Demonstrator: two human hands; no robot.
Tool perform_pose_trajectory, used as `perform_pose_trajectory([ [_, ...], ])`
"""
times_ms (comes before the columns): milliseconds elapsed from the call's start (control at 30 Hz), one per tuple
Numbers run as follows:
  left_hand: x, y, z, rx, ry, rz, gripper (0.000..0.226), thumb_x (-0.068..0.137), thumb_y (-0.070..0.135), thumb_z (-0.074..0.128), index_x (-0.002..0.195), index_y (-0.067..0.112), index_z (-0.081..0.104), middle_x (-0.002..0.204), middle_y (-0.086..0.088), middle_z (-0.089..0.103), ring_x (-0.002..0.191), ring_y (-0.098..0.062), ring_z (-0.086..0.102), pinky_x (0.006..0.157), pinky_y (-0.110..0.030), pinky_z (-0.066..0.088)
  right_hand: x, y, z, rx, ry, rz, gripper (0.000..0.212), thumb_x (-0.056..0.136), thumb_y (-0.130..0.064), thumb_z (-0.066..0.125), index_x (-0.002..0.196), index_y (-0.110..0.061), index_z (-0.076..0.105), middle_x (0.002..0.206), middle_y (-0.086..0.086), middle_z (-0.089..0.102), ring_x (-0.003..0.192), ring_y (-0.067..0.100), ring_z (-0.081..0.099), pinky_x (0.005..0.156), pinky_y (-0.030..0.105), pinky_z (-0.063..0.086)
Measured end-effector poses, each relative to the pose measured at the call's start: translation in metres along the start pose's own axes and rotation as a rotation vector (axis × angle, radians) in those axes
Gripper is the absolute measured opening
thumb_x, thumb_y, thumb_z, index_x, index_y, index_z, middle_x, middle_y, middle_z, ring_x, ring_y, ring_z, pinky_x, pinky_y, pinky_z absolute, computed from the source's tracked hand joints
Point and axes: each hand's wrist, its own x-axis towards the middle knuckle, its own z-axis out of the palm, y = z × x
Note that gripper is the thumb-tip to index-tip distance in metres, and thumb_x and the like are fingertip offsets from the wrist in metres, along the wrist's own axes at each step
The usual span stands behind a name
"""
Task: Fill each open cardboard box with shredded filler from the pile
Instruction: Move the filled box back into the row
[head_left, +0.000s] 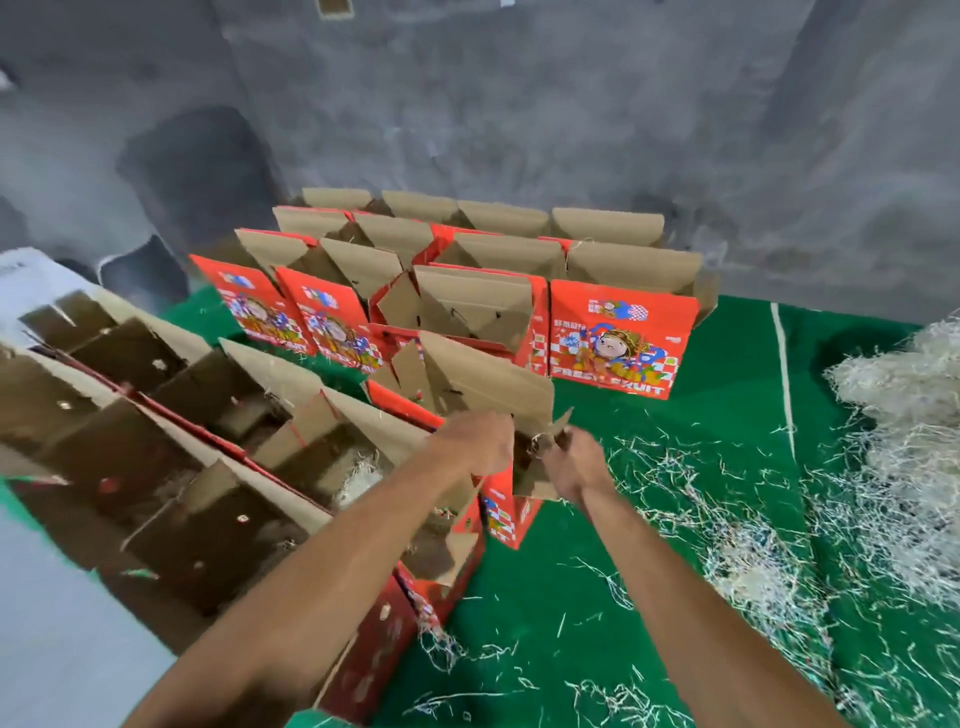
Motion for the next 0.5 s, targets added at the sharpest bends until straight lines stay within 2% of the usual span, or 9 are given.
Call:
perform_pose_trajectory([
  [133, 0.009, -0.041, -0.016, -0.088, -0.089, -0.055, 0.026, 0.085, 0.009, 0.053, 0.097, 0.011, 0.076, 0.102, -0.01, 0.074, 0.093, -0.024, 0.069, 0.088, -0.041, 0.056, 0.03, -0.026, 0.035, -0.002, -0.075, 0.017, 0.019, 0.101, -0.033, 0.054, 0.089, -0.02, 0.062, 0.087, -0.004, 0.068, 0.077, 0.007, 0.066, 0.064, 0.018, 0.051],
  [200, 0.015, -0.064, -0.025, -0.123, -0.112, -0.056, 0.031, 0.083, 0.004, 0.051, 0.098, 0.008, 0.077, 0.102, -0.013, 0.074, 0.095, -0.028, 0.069, 0.088, -0.04, 0.056, 0.045, -0.04, 0.052, -0.046, -0.057, 0.022, 0.026, 0.102, -0.034, 0.053, 0.079, -0.022, 0.059, 0.079, -0.006, 0.062, 0.068, 0.002, 0.058, 0.055, 0.015, 0.04],
  [267, 0.02, -0.087, -0.034, -0.138, -0.112, -0.076, 0.031, 0.083, 0.003, 0.052, 0.1, 0.009, 0.078, 0.102, -0.013, 0.074, 0.096, -0.029, 0.069, 0.088, -0.04, 0.056, 0.059, -0.05, 0.071, -0.074, -0.049, 0.04, 0.029, 0.102, -0.037, 0.052, 0.081, -0.019, 0.061, 0.08, -0.004, 0.064, 0.068, 0.004, 0.058, 0.052, 0.017, 0.037],
  [333, 0.026, -0.109, -0.041, -0.151, -0.098, -0.105, 0.029, 0.085, 0.006, 0.056, 0.1, 0.015, 0.079, 0.104, -0.01, 0.075, 0.097, -0.027, 0.068, 0.09, -0.038, 0.055, 0.07, -0.061, 0.091, -0.053, -0.071, 0.065, 0.028, 0.102, -0.036, 0.052, 0.092, -0.013, 0.065, 0.09, 0.003, 0.07, 0.074, 0.013, 0.065, 0.054, 0.02, 0.043],
  [400, 0.033, -0.13, -0.044, -0.173, -0.088, -0.128, 0.028, 0.084, 0.007, 0.058, 0.099, 0.017, 0.08, 0.103, -0.008, 0.075, 0.096, -0.026, 0.068, 0.091, -0.038, 0.056, 0.08, -0.075, 0.108, -0.046, -0.075, 0.069, 0.03, 0.102, -0.033, 0.052, 0.101, -0.007, 0.068, 0.096, 0.009, 0.072, 0.084, 0.02, 0.07, 0.064, 0.026, 0.052],
  [433, 0.035, -0.141, -0.045, -0.182, -0.083, -0.143, 0.027, 0.084, 0.008, 0.059, 0.099, 0.016, 0.079, 0.102, -0.008, 0.075, 0.096, -0.026, 0.068, 0.091, -0.038, 0.056, 0.085, -0.081, 0.116, -0.038, -0.085, 0.066, 0.03, 0.102, -0.031, 0.052, 0.103, -0.006, 0.068, 0.098, 0.009, 0.072, 0.088, 0.022, 0.07, 0.071, 0.03, 0.055],
  [500, 0.04, -0.162, -0.047, -0.177, -0.059, -0.169, 0.023, 0.084, 0.011, 0.061, 0.1, 0.013, 0.079, 0.101, -0.007, 0.075, 0.097, -0.026, 0.067, 0.092, -0.039, 0.055, 0.095, -0.092, 0.131, -0.039, -0.116, 0.054, 0.024, 0.101, -0.029, 0.053, 0.1, -0.01, 0.067, 0.098, 0.007, 0.07, 0.09, 0.022, 0.068, 0.071, 0.028, 0.054],
])
